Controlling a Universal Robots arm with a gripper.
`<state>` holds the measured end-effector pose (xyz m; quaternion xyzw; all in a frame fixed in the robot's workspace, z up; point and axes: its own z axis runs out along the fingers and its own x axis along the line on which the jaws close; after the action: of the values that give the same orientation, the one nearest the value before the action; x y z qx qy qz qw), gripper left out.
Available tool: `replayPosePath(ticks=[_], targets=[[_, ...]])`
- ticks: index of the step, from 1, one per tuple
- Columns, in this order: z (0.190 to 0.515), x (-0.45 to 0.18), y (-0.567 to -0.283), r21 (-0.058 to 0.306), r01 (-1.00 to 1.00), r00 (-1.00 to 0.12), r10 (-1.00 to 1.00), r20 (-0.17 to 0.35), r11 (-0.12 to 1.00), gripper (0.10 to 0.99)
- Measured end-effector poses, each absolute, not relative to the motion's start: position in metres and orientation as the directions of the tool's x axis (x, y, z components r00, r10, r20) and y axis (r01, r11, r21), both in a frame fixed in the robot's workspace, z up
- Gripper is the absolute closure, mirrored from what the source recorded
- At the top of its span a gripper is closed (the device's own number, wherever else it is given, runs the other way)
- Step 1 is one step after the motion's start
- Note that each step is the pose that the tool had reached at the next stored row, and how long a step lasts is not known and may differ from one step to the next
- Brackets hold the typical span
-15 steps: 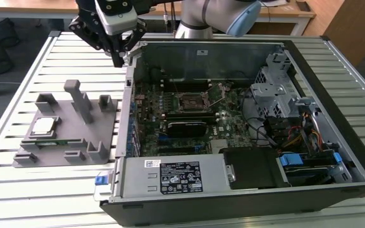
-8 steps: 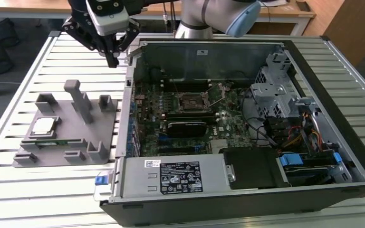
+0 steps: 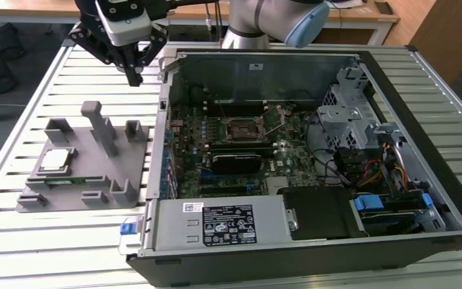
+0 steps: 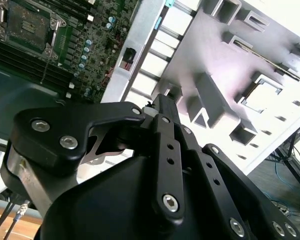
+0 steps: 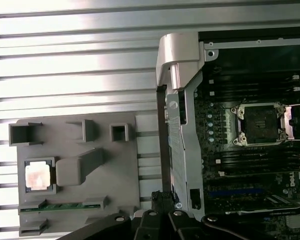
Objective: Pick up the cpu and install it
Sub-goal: 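Reach for the cpu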
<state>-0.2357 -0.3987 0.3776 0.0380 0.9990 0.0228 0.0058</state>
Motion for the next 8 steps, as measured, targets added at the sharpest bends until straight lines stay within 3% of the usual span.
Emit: replayPosePath(ticks=[8], targets=[[0.3766, -0.2434, -0.3987, 0.046, 0.076, -0.997, 0.076, -0.010, 0.996, 0.980]])
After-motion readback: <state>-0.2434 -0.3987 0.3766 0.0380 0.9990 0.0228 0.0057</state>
